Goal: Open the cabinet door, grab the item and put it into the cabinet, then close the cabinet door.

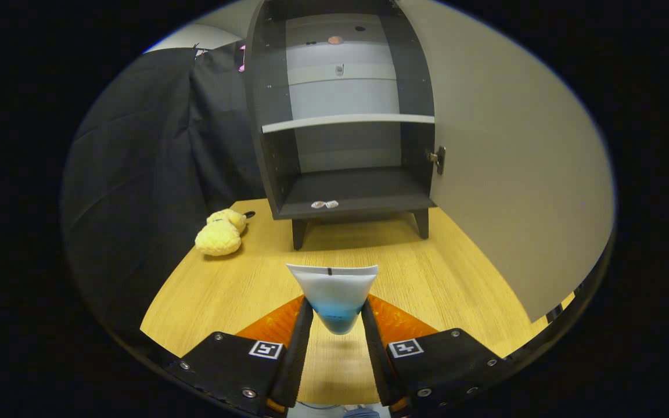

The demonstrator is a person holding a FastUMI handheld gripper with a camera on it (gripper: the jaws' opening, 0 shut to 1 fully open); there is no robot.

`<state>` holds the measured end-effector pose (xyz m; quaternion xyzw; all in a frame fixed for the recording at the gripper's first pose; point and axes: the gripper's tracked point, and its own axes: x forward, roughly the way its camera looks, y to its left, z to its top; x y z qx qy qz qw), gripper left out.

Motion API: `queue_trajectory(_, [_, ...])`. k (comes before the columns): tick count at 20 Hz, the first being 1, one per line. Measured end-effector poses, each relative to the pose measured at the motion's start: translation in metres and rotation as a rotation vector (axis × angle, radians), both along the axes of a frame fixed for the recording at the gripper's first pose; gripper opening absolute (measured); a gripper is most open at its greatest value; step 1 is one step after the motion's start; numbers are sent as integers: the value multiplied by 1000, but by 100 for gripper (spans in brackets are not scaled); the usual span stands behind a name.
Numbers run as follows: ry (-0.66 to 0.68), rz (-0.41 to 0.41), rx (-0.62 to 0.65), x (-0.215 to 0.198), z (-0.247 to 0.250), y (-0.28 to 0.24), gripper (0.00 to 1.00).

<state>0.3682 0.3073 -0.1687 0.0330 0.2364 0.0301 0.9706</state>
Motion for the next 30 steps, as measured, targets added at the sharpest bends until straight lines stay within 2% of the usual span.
queue_trajectory(6, [-80,29,-17,35,68,-7,52])
queue_trajectory(17, [-152,78,21,107,159,-4,52])
queue_trajectory(25, [-206,64,78,174,211,-8,52])
queue_trajectory(30, [-238,63,34,219,237,-11,52])
